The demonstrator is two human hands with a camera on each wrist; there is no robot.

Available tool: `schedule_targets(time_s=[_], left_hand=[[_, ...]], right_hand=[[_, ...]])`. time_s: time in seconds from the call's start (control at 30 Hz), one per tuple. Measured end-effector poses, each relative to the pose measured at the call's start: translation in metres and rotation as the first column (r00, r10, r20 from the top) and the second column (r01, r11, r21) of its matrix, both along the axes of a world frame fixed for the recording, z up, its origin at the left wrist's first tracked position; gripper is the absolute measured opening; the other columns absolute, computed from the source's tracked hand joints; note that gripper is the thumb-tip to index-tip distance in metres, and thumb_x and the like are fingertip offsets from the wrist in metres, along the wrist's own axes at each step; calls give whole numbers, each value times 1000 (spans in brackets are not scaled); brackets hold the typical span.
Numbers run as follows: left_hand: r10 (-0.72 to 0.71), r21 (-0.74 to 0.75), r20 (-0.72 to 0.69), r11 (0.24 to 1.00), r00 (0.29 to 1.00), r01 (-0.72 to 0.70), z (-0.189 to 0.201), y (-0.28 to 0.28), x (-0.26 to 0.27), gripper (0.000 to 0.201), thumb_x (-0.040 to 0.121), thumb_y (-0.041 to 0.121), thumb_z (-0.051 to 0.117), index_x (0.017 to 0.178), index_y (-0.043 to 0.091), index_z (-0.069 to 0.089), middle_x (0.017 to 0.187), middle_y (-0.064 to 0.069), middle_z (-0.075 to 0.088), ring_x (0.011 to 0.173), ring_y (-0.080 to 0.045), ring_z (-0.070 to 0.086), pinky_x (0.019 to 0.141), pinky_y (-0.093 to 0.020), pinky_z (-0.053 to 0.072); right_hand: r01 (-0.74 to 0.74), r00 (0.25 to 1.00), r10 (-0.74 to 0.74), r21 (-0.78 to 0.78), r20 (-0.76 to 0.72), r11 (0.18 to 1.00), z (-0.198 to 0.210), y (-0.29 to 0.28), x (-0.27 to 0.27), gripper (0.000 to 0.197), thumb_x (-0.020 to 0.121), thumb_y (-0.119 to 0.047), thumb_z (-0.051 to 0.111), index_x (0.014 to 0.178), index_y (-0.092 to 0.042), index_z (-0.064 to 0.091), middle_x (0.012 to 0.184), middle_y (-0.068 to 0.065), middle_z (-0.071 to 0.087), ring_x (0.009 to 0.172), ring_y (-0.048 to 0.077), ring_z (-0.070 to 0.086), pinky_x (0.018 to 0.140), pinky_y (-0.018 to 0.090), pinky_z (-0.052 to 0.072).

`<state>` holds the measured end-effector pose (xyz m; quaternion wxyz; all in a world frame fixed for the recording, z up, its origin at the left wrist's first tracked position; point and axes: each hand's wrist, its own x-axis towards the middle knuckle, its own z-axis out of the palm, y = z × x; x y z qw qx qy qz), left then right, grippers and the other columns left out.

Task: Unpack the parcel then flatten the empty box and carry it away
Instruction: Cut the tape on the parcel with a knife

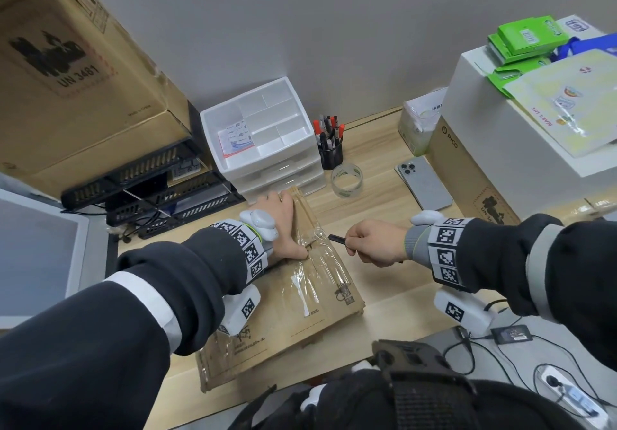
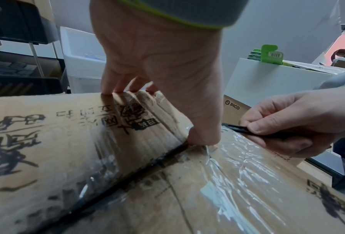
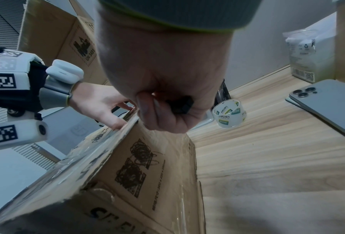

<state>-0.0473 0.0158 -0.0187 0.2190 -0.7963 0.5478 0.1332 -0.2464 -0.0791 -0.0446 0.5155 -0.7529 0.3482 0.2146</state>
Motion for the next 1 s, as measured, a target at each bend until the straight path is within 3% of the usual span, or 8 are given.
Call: schedule_targets(time_s=[0.1,0.3,0.57,0.77,0.87,1.0], left_hand=[[1,7,6,1000,1000,-1,-1,0,0,116,41,80,67,126,8,37,113,-10,48,88,-24,43,78,-41,55],[-11,-18,6,1000,1000,11,-4,1,1,113,44,80,69,126,8,38,114,-9,49,95,-25,49,76,-38,52],[-5,-37,-3,999,1000,4,-4,3,1,109,45,78,71,124,10,39,115,-8,49,95,-23,48,76,-37,51],[-8,-53,-15,999,1000,7,-5,5,1,109,47,77,72,126,10,38,117,-9,50,100,-26,51,75,-36,48],[-20,-61,-26,998,999,18,-4,7,4,108,47,75,74,127,11,37,117,-10,50,101,-26,51,81,-39,50],[-1,-71,-25,997,1000,-1,0,9,7,101,44,71,75,119,12,43,114,-9,53,100,-26,55,81,-37,50]], right_hand=[[7,1000,-8,35,14,999,-1,2,-5,22,96,-20,39,82,-16,55,59,5,50,37,19,38,42,22,30],[-23,999,22,76,23,997,-2,6,-18,22,97,-17,39,82,-12,55,55,6,48,35,20,37,38,20,31],[-68,997,66,71,25,995,-3,9,-26,21,96,-19,39,84,-14,55,51,0,51,33,20,42,43,23,36],[-93,995,95,101,-16,990,-2,9,-36,20,98,-16,37,87,-13,53,46,-4,51,35,17,42,39,18,35],[61,998,-60,108,-9,992,-8,9,-40,22,101,-18,36,85,-12,50,61,4,48,38,16,38,36,17,28],[291,953,-299,139,41,947,-19,16,-26,16,99,-16,44,83,-12,41,69,7,44,44,17,35,40,22,26]])
